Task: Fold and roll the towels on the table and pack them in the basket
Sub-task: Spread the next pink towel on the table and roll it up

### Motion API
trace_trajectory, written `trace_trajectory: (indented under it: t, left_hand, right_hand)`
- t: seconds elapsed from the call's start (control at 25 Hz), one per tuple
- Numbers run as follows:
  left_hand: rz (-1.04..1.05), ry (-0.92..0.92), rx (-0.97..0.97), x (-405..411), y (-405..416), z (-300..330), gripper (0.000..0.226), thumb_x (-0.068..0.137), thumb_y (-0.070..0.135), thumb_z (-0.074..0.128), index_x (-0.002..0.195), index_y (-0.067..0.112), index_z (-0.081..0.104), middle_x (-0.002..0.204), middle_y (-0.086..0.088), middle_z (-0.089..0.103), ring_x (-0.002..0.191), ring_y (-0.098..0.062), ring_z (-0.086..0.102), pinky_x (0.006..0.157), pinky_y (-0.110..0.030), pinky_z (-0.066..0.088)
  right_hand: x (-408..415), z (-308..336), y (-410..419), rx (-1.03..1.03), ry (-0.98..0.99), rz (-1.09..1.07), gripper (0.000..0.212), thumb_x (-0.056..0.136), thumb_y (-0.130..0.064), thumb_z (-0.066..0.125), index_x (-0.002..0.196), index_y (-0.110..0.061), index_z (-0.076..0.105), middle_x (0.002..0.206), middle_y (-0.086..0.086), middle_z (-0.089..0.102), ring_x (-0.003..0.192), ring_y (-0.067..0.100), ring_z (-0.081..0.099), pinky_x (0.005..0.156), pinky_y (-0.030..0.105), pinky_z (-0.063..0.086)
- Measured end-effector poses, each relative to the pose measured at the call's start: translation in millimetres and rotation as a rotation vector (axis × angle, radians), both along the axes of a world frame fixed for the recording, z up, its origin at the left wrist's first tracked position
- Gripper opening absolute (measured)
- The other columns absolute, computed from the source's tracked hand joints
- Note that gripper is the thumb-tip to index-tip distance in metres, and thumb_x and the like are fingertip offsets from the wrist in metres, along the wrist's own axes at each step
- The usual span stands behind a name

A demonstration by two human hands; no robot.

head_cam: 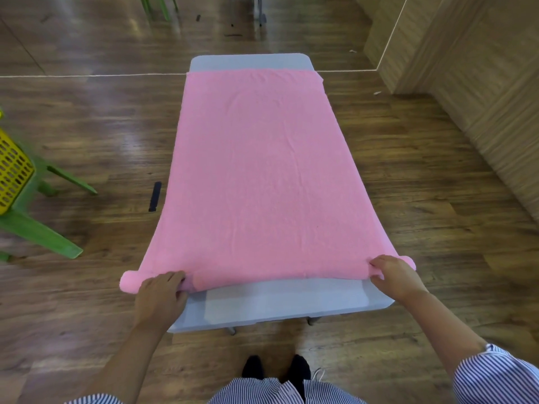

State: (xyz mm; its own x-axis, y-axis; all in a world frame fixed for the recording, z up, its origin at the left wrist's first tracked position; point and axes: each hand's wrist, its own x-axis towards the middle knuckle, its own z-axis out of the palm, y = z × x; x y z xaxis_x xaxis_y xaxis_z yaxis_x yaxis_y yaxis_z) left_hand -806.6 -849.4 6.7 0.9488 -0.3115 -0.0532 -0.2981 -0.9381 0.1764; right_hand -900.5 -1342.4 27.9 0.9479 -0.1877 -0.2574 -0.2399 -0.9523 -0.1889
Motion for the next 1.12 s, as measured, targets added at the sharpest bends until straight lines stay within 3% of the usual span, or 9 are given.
trace_trajectory:
  t: [0.2,0.28,0.44,0.52,0.6,0.68,0.92,1.04,1.12]
  left_hand:
    - [0.015,0.015,0.006,-3.4,10.8,-0.3,0.039,0.067,0.036,0.036,0.074,0.017,0.069,0.063,0.005,0.062,0.056,-0.023,0.06,0.051,-0.026,0.035]
    - [0.009,-0.04,-0.047,-0.9,10.9,1.0,0.04,0.068,0.033,0.038,0.082,0.012,0.07,0.076,0.0,0.064,0.066,-0.025,0.062,0.052,-0.03,0.043]
    - [0.038,-0.082,-0.089,-1.2,8.7,4.1,0.035,0.072,0.025,0.043,0.089,0.006,0.069,0.088,-0.006,0.067,0.079,-0.029,0.063,0.061,-0.039,0.052]
    - [0.063,-0.024,-0.055,-1.1,5.8,5.4,0.029,0.066,0.021,0.063,0.091,0.006,0.069,0.089,-0.006,0.069,0.08,-0.03,0.066,0.065,-0.041,0.054]
    - [0.072,0.05,-0.011,1.7,3.4,3.6,0.043,0.05,0.007,0.081,0.092,0.004,0.07,0.088,-0.009,0.071,0.078,-0.033,0.067,0.065,-0.043,0.055]
    - [0.071,0.055,0.01,4.7,0.4,3.3,0.036,0.053,0.007,0.074,0.089,0.004,0.07,0.083,-0.01,0.071,0.074,-0.034,0.067,0.062,-0.043,0.054]
    - [0.058,0.083,0.114,-4.7,7.2,5.5,0.038,0.062,0.035,0.034,0.067,0.016,0.067,0.055,0.002,0.06,0.05,-0.028,0.058,0.054,-0.032,0.041]
    - [0.06,0.025,0.045,-7.1,15.2,1.8,0.041,0.063,0.036,0.034,0.074,0.017,0.069,0.062,0.003,0.063,0.055,-0.027,0.06,0.054,-0.032,0.042]
    - [0.077,-0.02,-0.027,-5.9,16.8,0.9,0.044,0.065,0.034,0.037,0.086,0.011,0.068,0.08,-0.003,0.066,0.063,-0.028,0.062,0.052,-0.032,0.045]
  right_hand:
    - [-9.1,-3.9,-3.9,0.026,-0.008,-0.01,0.029,0.083,-0.014,0.06,0.111,-0.014,0.068,0.104,0.004,0.066,0.105,0.023,0.057,0.078,0.027,0.038]
    - [-7.9,-4.9,-4.2,0.075,-0.059,-0.003,0.031,0.077,-0.006,0.064,0.108,-0.008,0.068,0.101,0.008,0.062,0.102,0.028,0.056,0.081,0.036,0.046]
    - [-2.6,-6.1,-3.9,0.029,-0.214,0.018,0.032,0.063,0.01,0.07,0.093,-0.003,0.067,0.088,0.009,0.063,0.077,0.031,0.063,0.062,0.041,0.051]
    - [-3.3,-11.3,-5.2,0.038,-0.24,0.048,0.033,0.065,0.011,0.071,0.095,-0.002,0.069,0.09,0.011,0.067,0.079,0.034,0.066,0.069,0.042,0.054]
    - [-4.6,-16.9,-6.1,0.063,-0.179,-0.004,0.043,0.069,0.004,0.071,0.111,-0.002,0.066,0.11,0.012,0.065,0.102,0.033,0.061,0.097,0.046,0.045]
    - [-4.8,-19.2,-6.3,0.063,-0.096,-0.015,0.05,0.071,0.003,0.067,0.12,-0.004,0.061,0.121,0.012,0.061,0.115,0.032,0.053,0.112,0.043,0.028]
    - [-0.1,-8.8,-7.1,0.1,-0.004,0.041,0.04,0.082,-0.01,0.057,0.121,-0.017,0.062,0.119,-0.001,0.064,0.112,0.018,0.057,0.097,0.024,0.037]
    - [-3.7,-8.2,-10.9,0.135,0.064,0.021,0.041,0.081,-0.012,0.055,0.119,-0.023,0.062,0.117,-0.007,0.062,0.111,0.011,0.055,0.09,0.017,0.037]
    - [-3.2,-6.9,-14.7,0.179,-0.005,0.053,0.039,0.077,-0.009,0.06,0.115,-0.018,0.061,0.11,-0.005,0.058,0.105,0.013,0.053,0.088,0.024,0.041]
